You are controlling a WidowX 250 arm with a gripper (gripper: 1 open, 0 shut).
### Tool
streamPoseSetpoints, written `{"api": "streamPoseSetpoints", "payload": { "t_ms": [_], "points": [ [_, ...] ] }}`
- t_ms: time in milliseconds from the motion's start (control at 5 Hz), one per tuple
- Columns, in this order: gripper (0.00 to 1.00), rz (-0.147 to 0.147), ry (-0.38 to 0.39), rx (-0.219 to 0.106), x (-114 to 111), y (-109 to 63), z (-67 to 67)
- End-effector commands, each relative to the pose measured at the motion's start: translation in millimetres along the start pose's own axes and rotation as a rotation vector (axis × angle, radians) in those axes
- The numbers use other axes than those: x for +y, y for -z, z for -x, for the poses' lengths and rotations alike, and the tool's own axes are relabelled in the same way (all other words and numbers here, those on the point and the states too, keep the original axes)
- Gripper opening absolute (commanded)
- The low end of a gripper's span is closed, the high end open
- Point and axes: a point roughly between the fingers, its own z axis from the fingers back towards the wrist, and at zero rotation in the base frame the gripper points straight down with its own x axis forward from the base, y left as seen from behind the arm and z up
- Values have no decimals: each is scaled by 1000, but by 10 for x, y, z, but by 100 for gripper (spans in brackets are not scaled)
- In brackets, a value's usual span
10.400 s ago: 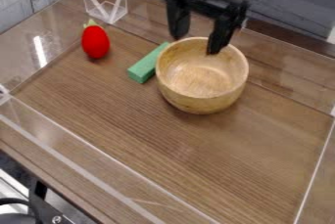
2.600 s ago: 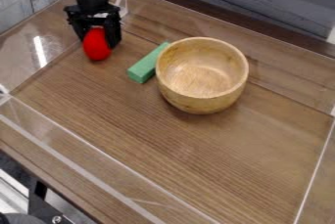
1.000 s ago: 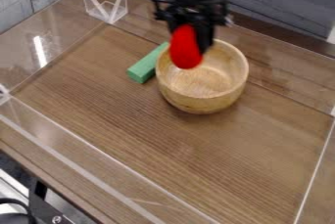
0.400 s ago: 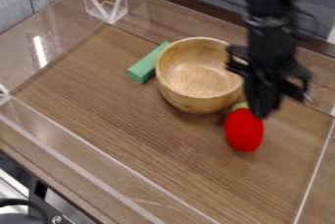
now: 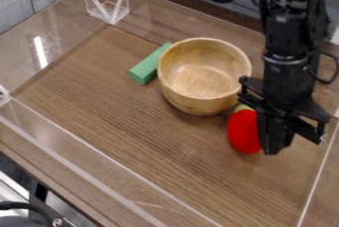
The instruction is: Move the red object to the right side of the table
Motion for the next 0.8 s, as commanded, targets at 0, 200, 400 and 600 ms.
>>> {"api": "streamPoseSetpoints", "payload": {
  "t_ms": [0,200,400,600],
  "points": [
    [0,-7,2,-24,-87,-24,-14],
    [0,-12,0,-14,-132,21,13],
    [0,-16,-34,-10,-66,84,2],
    [100,-22,-77,-9,-1,133,-14]
  ]
}}
